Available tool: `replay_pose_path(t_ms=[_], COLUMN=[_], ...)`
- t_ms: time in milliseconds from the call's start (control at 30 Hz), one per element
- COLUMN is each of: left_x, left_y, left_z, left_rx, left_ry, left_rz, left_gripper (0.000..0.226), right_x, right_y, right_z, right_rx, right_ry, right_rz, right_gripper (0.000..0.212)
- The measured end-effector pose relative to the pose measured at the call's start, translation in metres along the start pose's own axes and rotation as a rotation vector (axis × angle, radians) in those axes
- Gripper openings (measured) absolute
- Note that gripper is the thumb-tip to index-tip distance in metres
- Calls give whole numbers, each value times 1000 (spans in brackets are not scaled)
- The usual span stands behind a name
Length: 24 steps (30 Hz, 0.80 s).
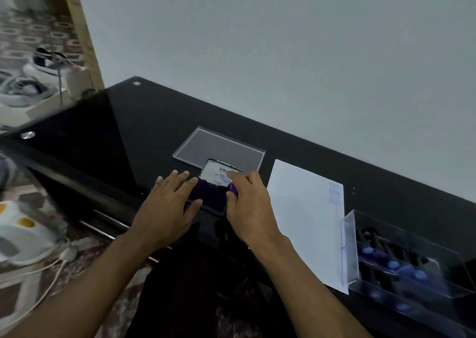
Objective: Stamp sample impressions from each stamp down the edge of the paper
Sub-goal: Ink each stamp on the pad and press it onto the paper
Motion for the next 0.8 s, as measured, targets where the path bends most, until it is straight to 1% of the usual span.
replay_pose_path(t_ms=[133, 233, 400, 600, 800], left_x=[11, 18, 31, 38, 42], left_y=[-17, -25, -28, -27, -26], left_z=[1, -2, -8, -5, -4], left_rx=[-21, -20, 2, 1, -1], left_ry=[-21, -32, -54, -17, 19], left_rz=[1, -6, -15, -48, -79], left_gripper=[73, 73, 79, 76, 70], right_x=[8, 12, 21, 27, 32], right_y=[-8, -13, -16, -9, -4], right_z=[-11, -17, -25, -34, -40], right_rx=[-26, 2, 8, 25, 36], right_ry=[-30, -77, -138, -165, -242], right_rz=[26, 43, 70, 122, 195], right_gripper=[26, 31, 36, 29, 31])
Point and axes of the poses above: each hand's wrist, its own z-axis away from the middle knuckle, its own x-axis out of the palm, y = z × x, the point moved 2 cm from there along -z, towards the middle knuckle, and after that the axes turned 14 degrees about -z, right-handed, at the moved point
